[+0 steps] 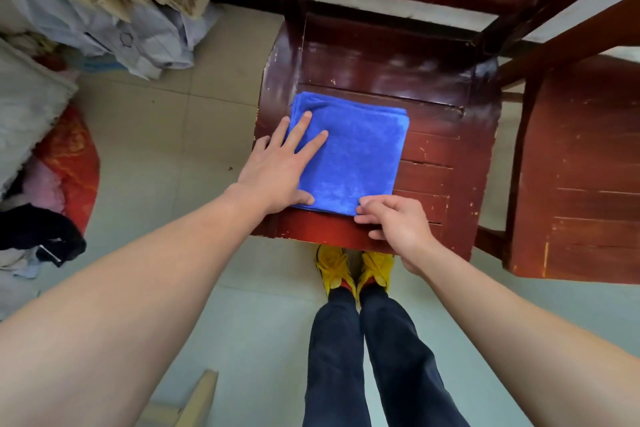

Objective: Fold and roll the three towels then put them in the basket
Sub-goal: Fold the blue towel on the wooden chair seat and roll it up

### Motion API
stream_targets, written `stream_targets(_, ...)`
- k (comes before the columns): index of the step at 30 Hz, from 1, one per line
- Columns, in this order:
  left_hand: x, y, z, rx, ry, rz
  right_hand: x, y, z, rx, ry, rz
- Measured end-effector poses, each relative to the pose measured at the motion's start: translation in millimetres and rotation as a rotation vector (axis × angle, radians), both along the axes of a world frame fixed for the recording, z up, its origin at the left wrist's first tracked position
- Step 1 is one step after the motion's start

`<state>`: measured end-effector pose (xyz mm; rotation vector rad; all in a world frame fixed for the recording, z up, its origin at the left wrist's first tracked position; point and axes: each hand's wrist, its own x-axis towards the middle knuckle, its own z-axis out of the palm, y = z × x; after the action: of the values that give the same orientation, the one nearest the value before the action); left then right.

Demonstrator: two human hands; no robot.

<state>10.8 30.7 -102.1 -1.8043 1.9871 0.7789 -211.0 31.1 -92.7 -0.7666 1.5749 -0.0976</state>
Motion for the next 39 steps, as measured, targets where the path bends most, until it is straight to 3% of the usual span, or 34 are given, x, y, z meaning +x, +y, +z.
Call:
stream_targets(5, -5, -10, 16, 0.077, -0.060, -0.023, -39, -11, 3, -0.042, 0.293, 0.052)
stream_targets(9, -20, -25, 24, -0.200, -0.037, -0.097, -28, -21, 2, -0.262, 0.399, 0.116)
stream_targets(11, -30, -31, 21, -0.175, 0.021, -0.128, -9, -20, -3, -0.264, 0.398, 0.168)
stream_targets(14, -40, -33, 15, 0.038, 0.135, 0.021, 4, -15, -14, -0.182, 0.415, 0.257)
stream_targets(17, -47, -36, 10, 0.057, 0.241, 0.154, -15, -32, -18, -0.082, 0.285, 0.115)
stream_targets(20, -61, -47, 12, 0.032, 0.372, 0.285, -48, -61, -10, -0.064, 0.271, 0.067)
stream_targets(24, -75, -78, 6, 0.119, 0.448, 0.587, -85, -96, 1, -0.072, 0.263, 0.048)
stream_targets(26, -78, -93, 2, 0.103, 0.403, 0.640, -90, -103, 0, -0.100, 0.244, 0.072)
stream_targets(28, -85, -103, 1, -0.011, 0.338, 0.596, -89, -103, -1, -0.147, 0.254, 0.126)
stream_targets(31, -93, -112, 1, -0.103, 0.281, 0.439, -84, -93, 0, -0.243, 0.409, 0.387)
stream_targets(35, -91, -121, 1, -0.174, 0.053, 0.049, -81, -82, 0, -0.374, 0.552, 0.605)
stream_targets(39, -94, -136, 15, -0.371, -0.040, -0.382, -77, -78, 14, -0.714, 0.622, 0.760)
